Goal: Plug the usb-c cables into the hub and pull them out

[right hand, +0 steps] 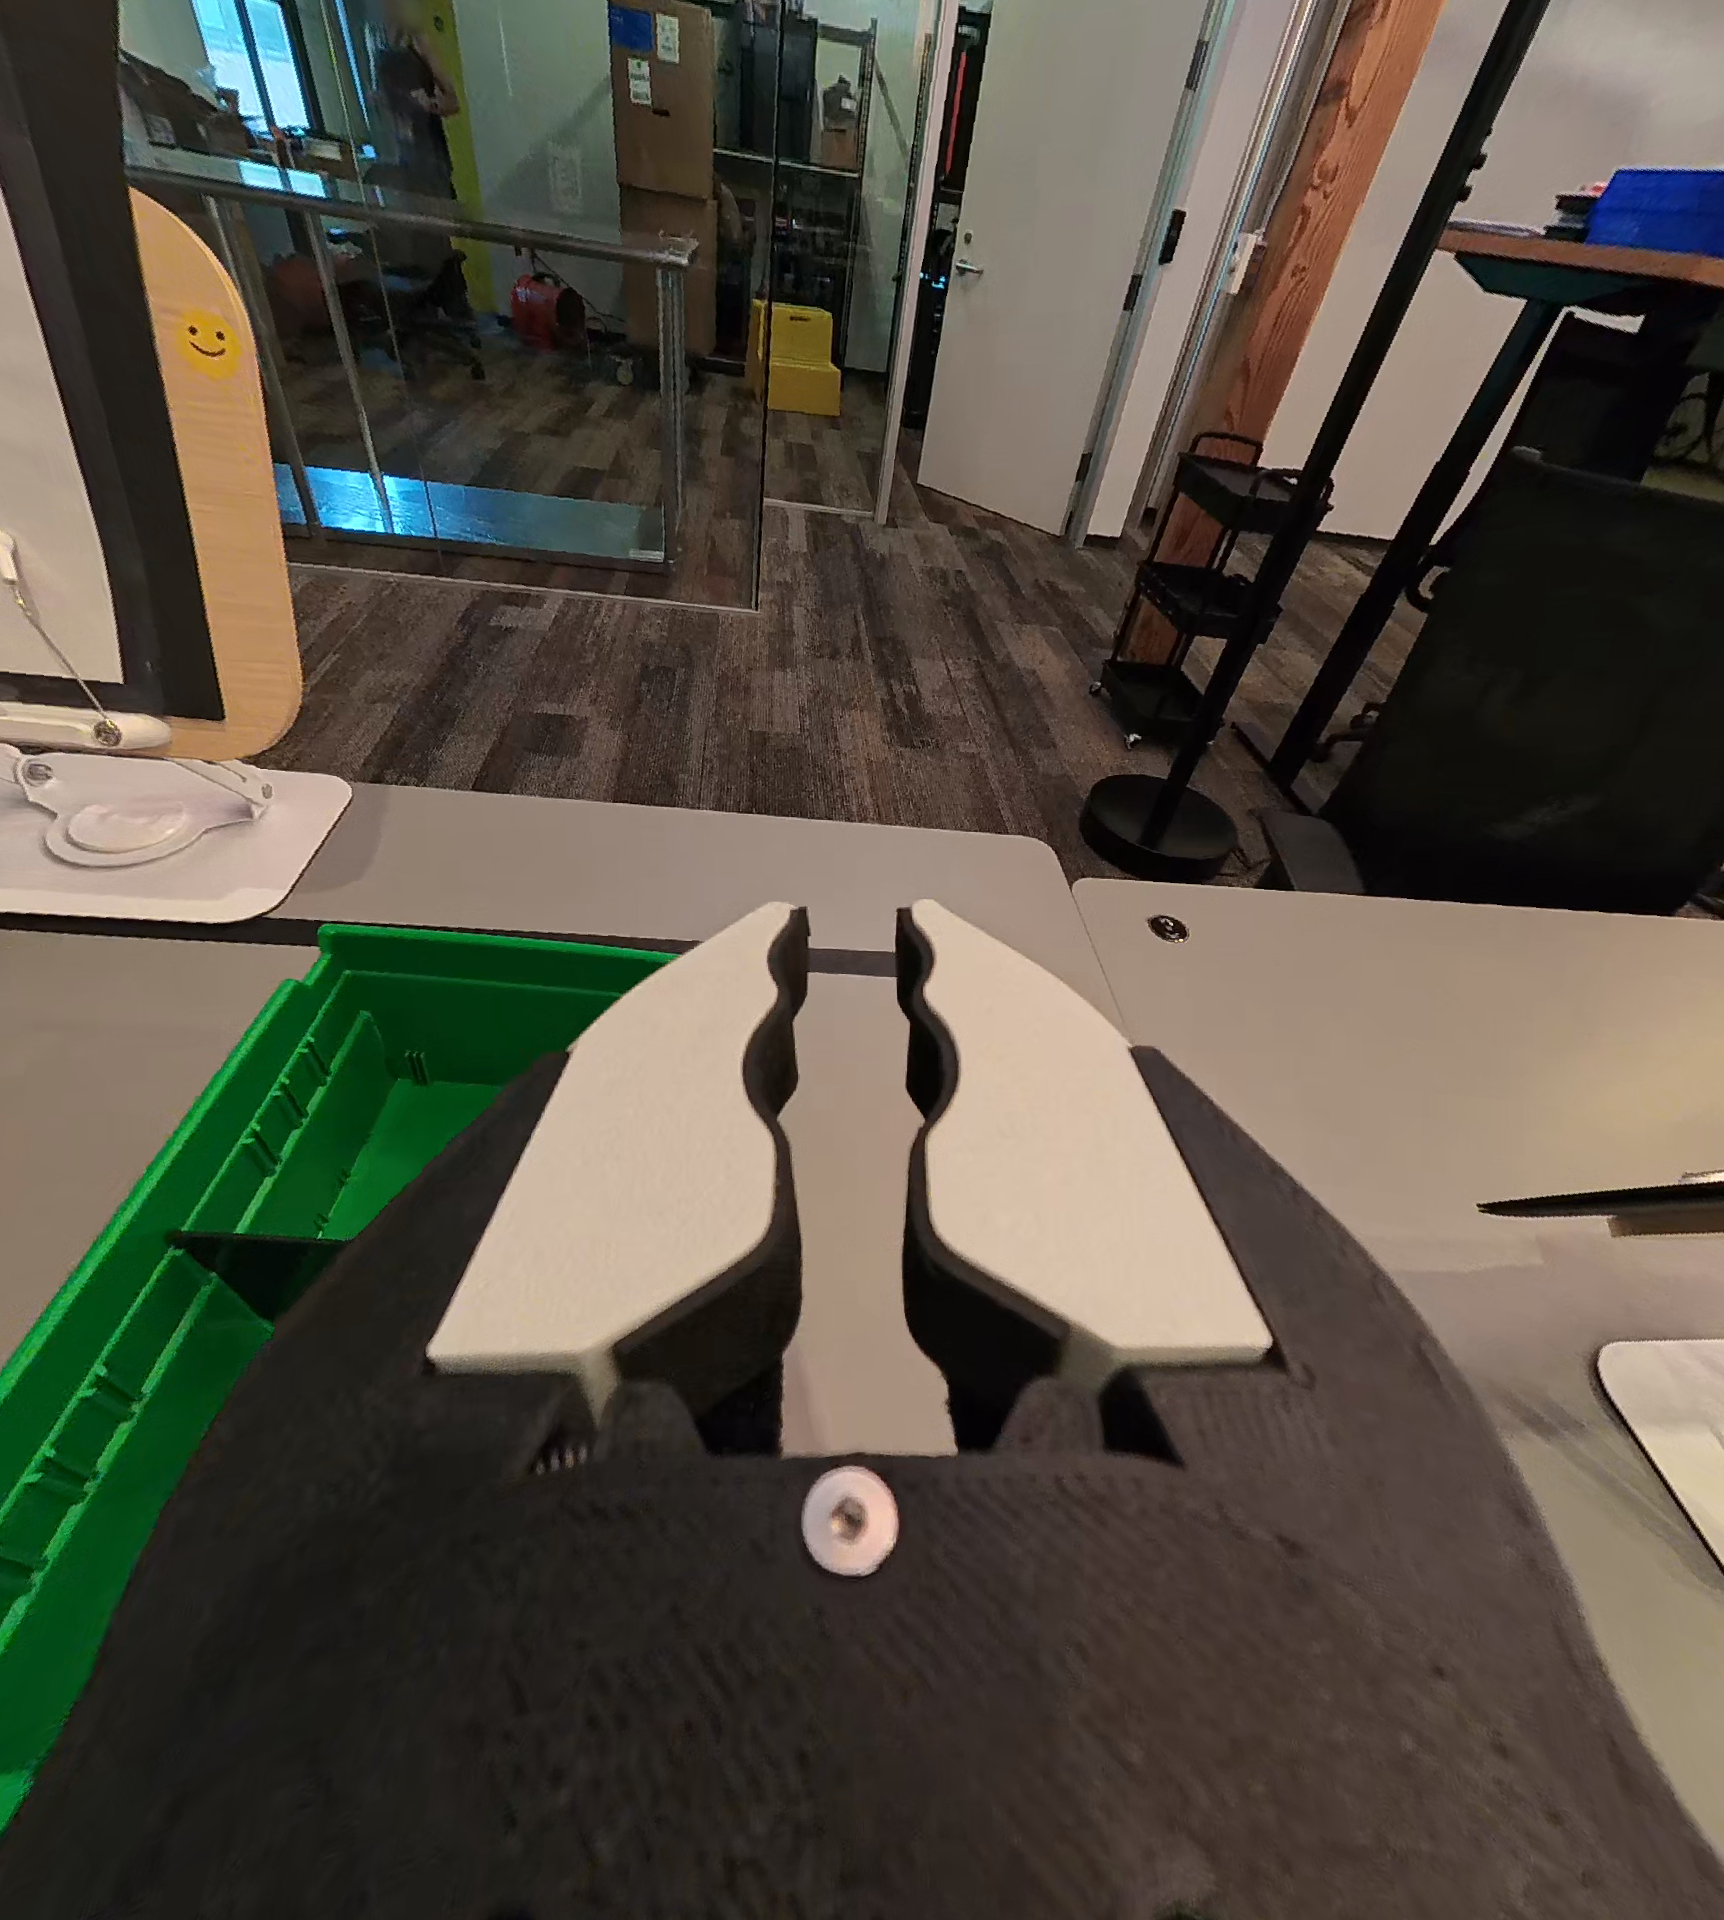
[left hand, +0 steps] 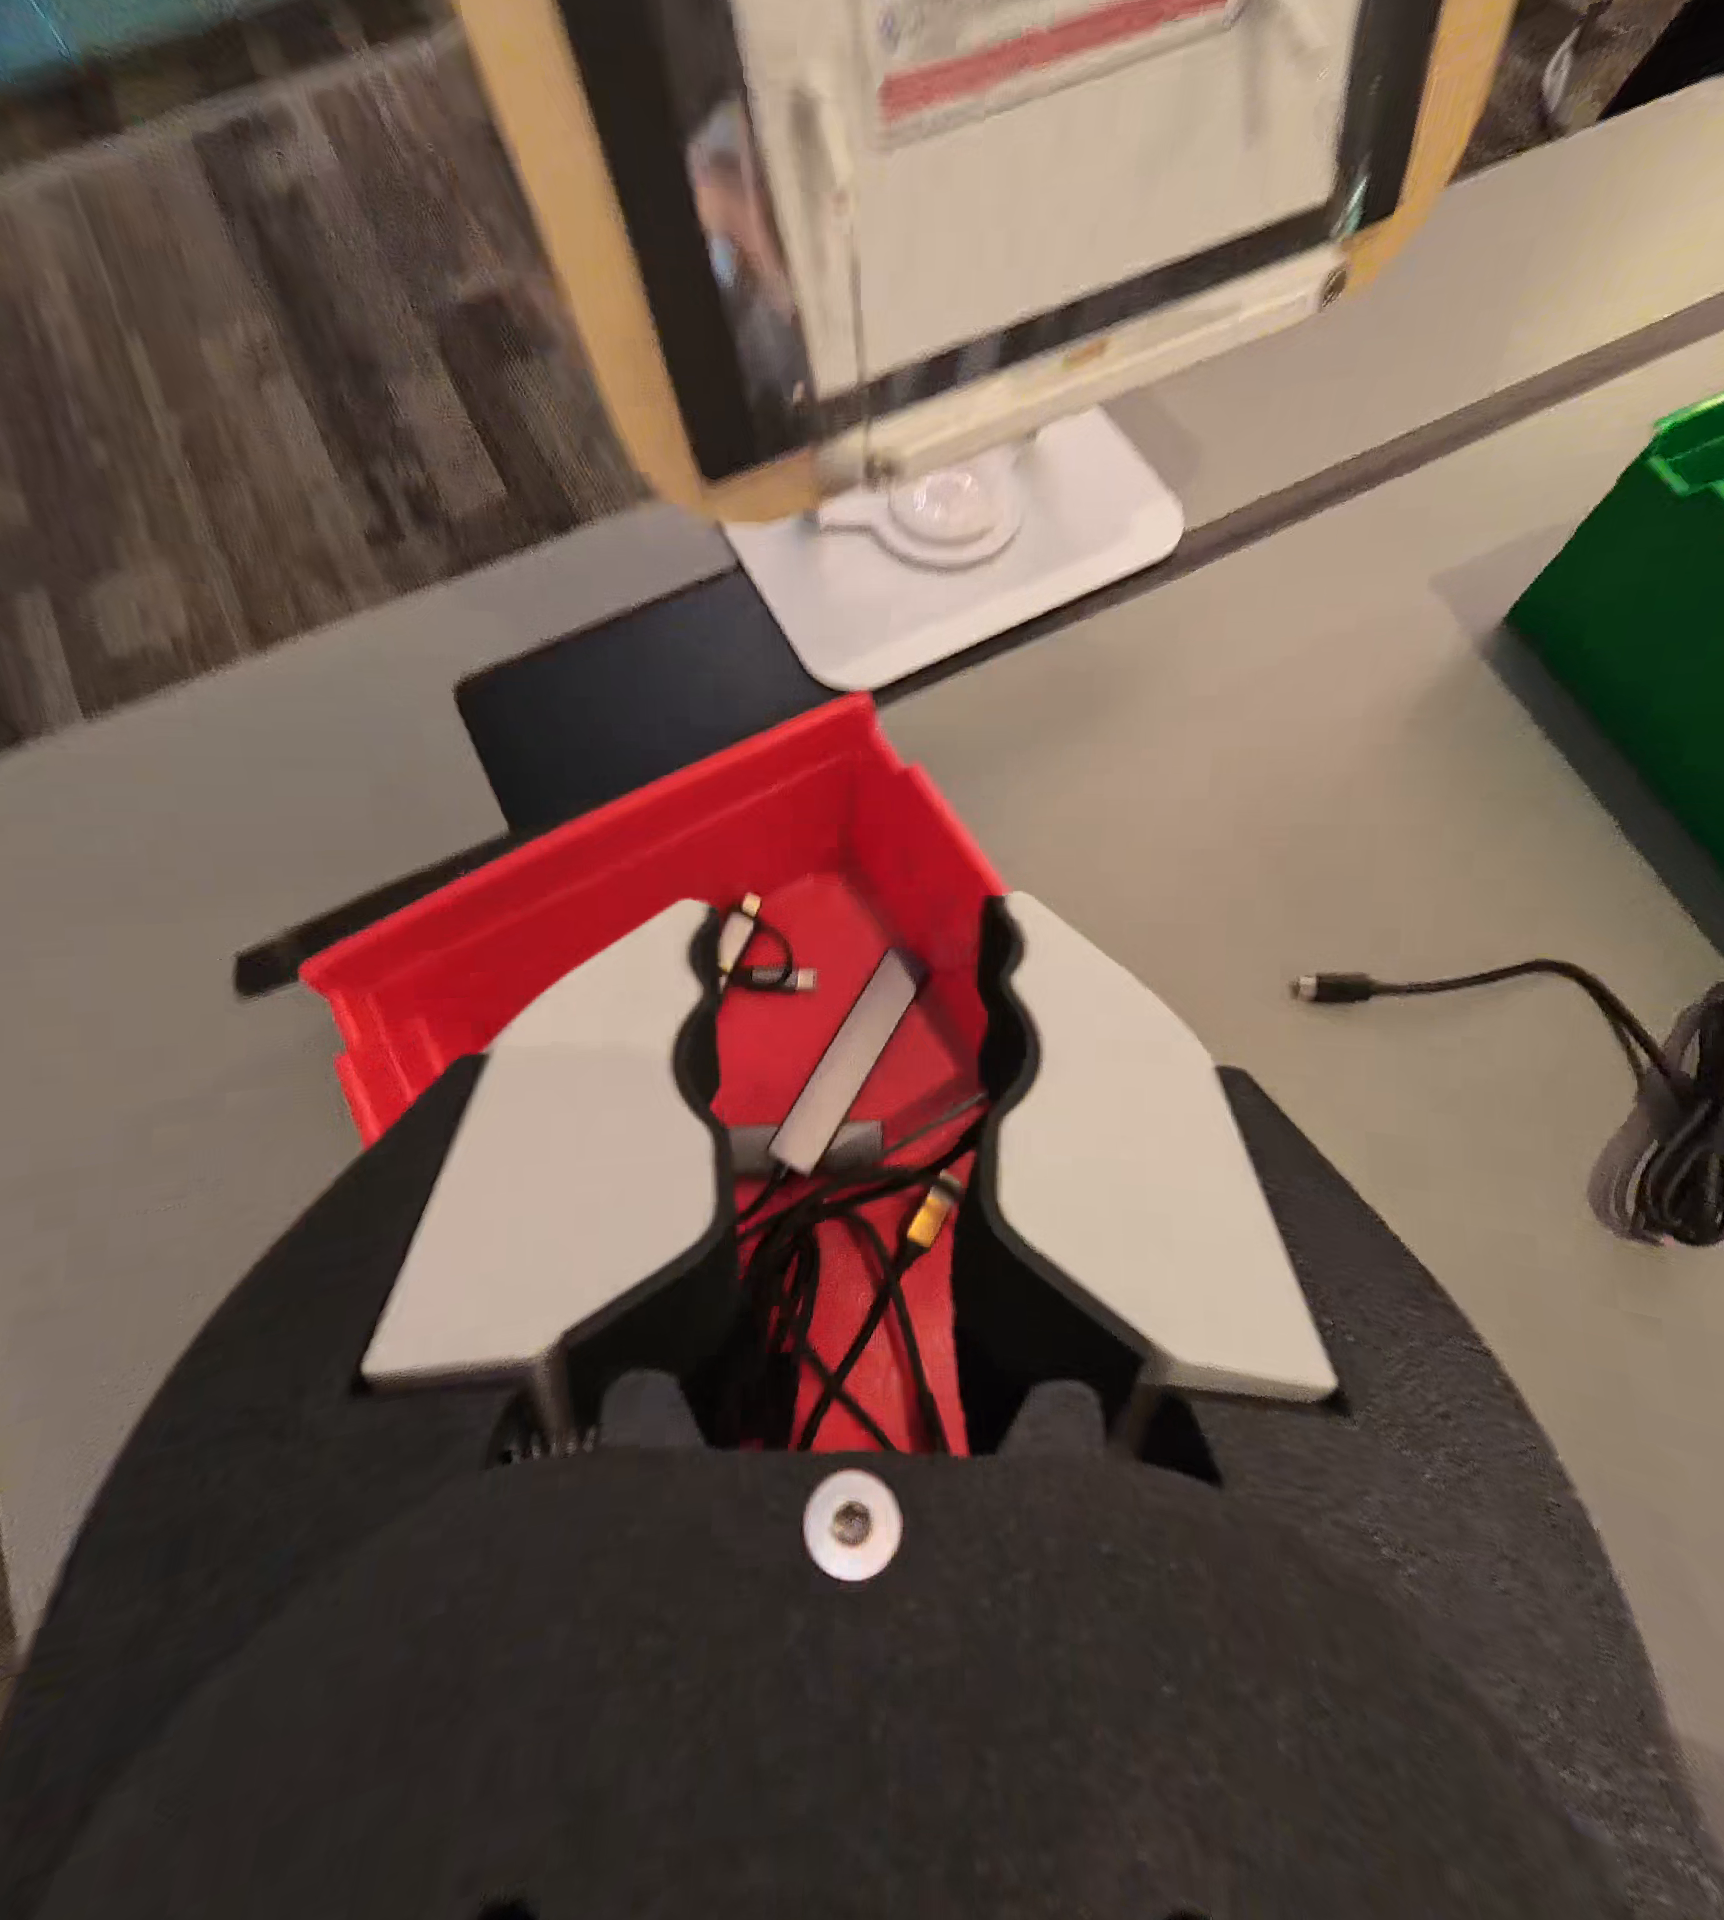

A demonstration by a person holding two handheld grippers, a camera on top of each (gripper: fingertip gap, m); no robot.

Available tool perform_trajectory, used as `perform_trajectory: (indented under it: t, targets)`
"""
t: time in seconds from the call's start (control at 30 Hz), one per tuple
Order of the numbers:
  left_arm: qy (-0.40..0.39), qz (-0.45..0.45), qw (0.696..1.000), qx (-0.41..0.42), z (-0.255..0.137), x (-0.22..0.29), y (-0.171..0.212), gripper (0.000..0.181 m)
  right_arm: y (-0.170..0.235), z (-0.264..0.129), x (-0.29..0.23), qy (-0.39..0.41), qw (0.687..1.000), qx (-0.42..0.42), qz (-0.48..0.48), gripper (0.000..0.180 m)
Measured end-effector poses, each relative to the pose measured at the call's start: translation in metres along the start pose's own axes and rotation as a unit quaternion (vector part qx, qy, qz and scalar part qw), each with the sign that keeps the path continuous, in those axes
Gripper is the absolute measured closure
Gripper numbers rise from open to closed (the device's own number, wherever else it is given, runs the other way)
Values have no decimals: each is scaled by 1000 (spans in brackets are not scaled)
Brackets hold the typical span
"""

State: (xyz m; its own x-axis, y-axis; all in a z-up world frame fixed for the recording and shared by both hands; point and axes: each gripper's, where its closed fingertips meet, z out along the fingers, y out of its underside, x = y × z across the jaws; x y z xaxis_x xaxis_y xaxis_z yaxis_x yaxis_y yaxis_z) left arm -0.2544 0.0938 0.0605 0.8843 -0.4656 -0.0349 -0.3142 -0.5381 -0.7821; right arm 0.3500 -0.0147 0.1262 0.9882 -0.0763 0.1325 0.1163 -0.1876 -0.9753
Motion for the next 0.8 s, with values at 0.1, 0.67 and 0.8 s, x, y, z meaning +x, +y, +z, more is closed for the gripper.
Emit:
perform_trajectory:
  t: [0.1,0.67,0.8]
  targets:
    - [37,-39,998,-34,11,-22,23,144,2,1,0,4,1000,-8,-3,162]
    - [-30,-14,987,156,53,-76,-2,110,6,9,-6,2,1000,-22,-17,162]
    - [-47,25,985,165,60,-74,-4,101,7,10,-7,2,999,-27,-19,162]
